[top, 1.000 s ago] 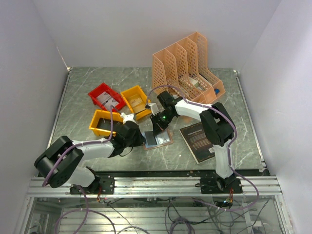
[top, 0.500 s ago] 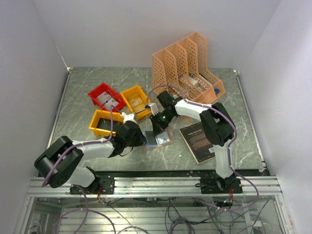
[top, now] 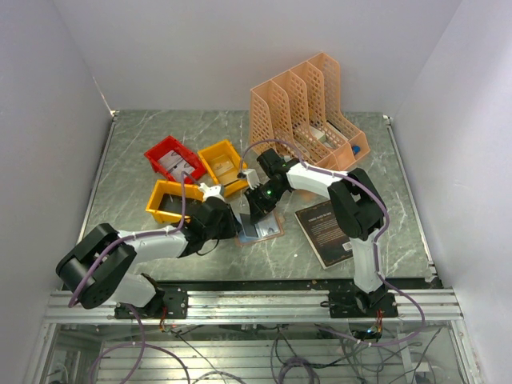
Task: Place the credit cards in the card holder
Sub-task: Turn over the card slot in the card holder.
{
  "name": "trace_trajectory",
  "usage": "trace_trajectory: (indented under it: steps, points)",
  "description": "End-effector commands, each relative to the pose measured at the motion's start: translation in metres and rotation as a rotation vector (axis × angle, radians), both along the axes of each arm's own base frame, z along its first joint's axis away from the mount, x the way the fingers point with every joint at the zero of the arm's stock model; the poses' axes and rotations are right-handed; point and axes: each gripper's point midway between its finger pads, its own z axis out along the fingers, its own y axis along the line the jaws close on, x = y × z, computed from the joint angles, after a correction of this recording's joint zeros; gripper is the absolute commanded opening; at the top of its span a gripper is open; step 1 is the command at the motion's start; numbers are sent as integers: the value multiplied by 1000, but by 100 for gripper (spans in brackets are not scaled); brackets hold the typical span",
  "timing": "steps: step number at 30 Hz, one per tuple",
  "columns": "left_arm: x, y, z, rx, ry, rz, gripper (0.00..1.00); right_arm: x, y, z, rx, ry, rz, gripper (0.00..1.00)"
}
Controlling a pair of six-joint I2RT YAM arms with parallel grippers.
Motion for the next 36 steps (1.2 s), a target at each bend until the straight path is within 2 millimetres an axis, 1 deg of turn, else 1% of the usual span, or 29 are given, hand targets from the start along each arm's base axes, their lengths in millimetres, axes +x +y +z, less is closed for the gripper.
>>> trace_trajectory:
  steps: [1,6,10,11,12,15,20,23,24,29,33,36]
  points:
    - [9,-9,16,-32,-33,-18,35,11,-4,10,-17,-70,7,20]
    - [10,-11,17,-21,-28,-22,42,15,-6,22,3,-93,0,23]
    - [11,-12,17,-5,-28,-30,44,19,-11,27,18,-90,-8,24]
    - [11,-13,18,2,-28,-31,45,22,-12,36,32,-107,-13,24]
    - [12,-13,18,11,-31,-33,46,23,-13,40,40,-114,-17,24]
    - [13,-14,20,35,-37,-39,48,29,-19,46,51,-120,-36,24]
    - [15,-25,24,64,-45,-69,49,40,-31,54,71,-126,-77,24]
    - [15,-35,23,69,-44,-94,48,44,-35,61,88,-134,-94,24]
    - [15,-39,21,72,-41,-102,47,53,-45,64,94,-137,-126,24]
    - [16,-57,21,66,-45,-142,42,62,-57,72,112,-152,-161,23]
    - [16,-71,19,53,-41,-174,39,64,-61,75,123,-153,-174,23]
    - [16,-79,16,45,-36,-191,35,64,-61,78,137,-155,-172,23]
